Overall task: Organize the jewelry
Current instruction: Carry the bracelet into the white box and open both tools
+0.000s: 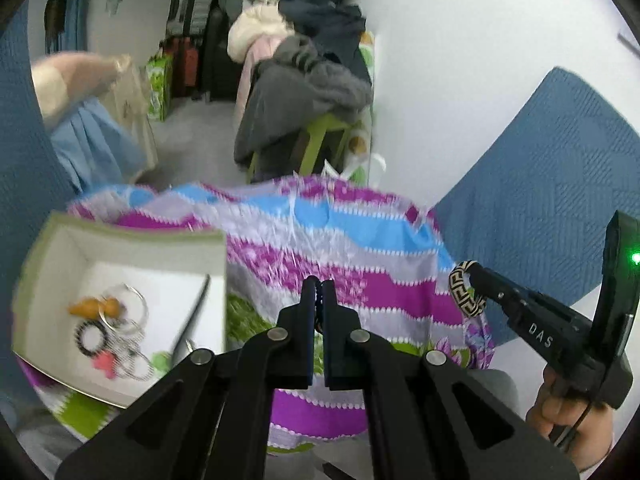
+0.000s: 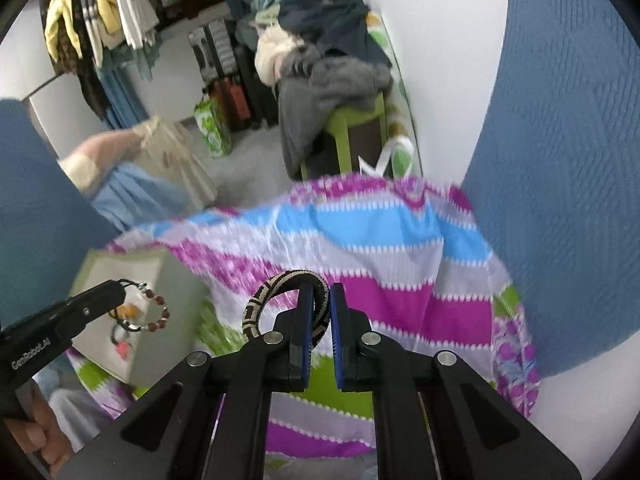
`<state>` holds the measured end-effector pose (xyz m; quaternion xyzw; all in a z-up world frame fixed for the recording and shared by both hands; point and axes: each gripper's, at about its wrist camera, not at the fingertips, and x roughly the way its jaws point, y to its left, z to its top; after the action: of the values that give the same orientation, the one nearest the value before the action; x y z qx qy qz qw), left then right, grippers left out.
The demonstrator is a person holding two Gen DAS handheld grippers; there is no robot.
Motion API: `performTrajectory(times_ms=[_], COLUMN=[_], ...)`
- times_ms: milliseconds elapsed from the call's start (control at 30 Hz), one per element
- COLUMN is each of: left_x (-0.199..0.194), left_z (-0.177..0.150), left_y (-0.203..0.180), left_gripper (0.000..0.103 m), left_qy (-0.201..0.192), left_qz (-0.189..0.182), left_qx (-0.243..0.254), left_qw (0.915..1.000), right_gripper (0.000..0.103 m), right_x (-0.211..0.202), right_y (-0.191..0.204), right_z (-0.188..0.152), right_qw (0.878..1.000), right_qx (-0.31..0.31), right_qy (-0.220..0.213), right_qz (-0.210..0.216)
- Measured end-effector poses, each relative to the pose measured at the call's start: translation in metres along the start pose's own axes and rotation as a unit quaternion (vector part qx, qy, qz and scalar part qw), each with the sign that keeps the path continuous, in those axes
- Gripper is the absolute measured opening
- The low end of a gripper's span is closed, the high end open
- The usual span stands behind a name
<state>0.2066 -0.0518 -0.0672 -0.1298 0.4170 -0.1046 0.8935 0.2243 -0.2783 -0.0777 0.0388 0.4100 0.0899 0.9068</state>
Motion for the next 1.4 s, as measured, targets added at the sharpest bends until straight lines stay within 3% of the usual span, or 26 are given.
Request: performTrajectory(times_ms=[300,567,800,1033,1233,1400], left_x=[-0.075,-0.111,-0.109,-0.085,-0.060,-0.046], left_z=[0.053,0.064,0.048,0.021,-0.007,-0.026], left_y=[0.014,0.055,0.101,0.149,0.179,0.188], left_gripper=[0.002,0.002,0.002,0.002,0.002,0.002], left_qy=[-0.056,-0.083,-0.072,-0.038,-0.003,0.028], left_qz=[0.018,0.023,0.053,0.058,0.057,0.065], left_qx=[0.031,0.028,0.024,-0.002,-0.025,-0.031], left_qw=[0.9978,0.9959,0.9957,0.9976,0.9981,0.9970], right_gripper=[0.006,0.006,0.007,0.007,0.007,0.008], right_x=[-0.052,-0.050,-0.012,0.037,0.077,0.083], right_y=[0.055,0.116,0.169,0.207,0.218,0.221], right_z=[0.060,0.073,0.043,-0.002,-0.037,-0.050], right_qw=[0.998,0.995,0.995,0.992,0.988,0.986], right_qx=[-0.018,-0.034,-0.056,-0.081,-0.083,-0.084], right_qy=[-0.060,-0.068,-0.016,0.044,0.097,0.116], right_qz=[0.024,0.057,0.080,0.089,0.085,0.088])
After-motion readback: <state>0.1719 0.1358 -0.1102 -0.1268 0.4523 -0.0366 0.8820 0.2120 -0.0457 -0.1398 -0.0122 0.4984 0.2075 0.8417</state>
